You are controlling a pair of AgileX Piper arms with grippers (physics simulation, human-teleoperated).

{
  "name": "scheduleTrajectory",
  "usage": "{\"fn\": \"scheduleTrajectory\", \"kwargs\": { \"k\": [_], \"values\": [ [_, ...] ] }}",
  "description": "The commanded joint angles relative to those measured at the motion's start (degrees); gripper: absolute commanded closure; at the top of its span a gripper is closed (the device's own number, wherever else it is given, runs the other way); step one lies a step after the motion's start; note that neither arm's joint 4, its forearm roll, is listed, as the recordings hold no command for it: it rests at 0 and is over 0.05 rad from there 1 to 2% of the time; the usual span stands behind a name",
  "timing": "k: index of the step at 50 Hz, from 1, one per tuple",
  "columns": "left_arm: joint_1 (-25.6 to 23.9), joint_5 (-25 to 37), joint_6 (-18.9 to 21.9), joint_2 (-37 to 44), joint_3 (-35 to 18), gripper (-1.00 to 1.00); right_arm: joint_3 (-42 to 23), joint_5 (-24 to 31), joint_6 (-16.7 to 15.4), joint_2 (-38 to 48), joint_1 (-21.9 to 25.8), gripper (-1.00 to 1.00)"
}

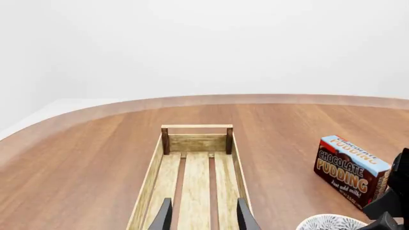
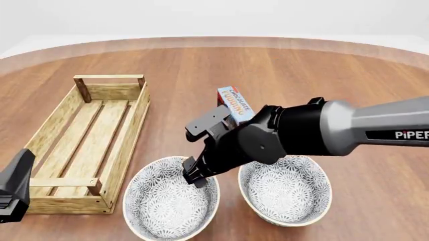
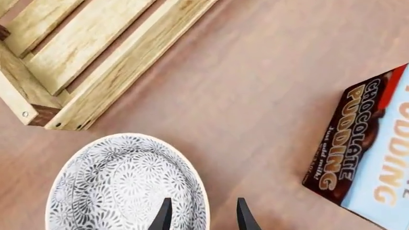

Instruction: Stack the left bowl on the right bowl and place them in the tray.

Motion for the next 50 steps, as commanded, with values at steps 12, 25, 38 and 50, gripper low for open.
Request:
{"fn": "scheduleTrajectory", "kwargs": {
  "k": [12,25,38,50],
  "values": [
    [0.0,0.0,0.0,0.0,0.0,-1.00,0.5,-3.0,1.4,5.2,1.4,-1.00],
    [0.0,0.0,0.0,0.0,0.0,-1.00,0.3,-3.0,0.9,5.9,2.8,1.00],
    [0.0,0.0,0.0,0.0,0.0,-1.00,-0.7,0.0,-1.3,1.6,0.8,1.00],
    [0.0,0.0,0.0,0.0,0.0,-1.00,-2.8,3.7,-4.0,-2.9,-1.2,1.00]
  ]
}}
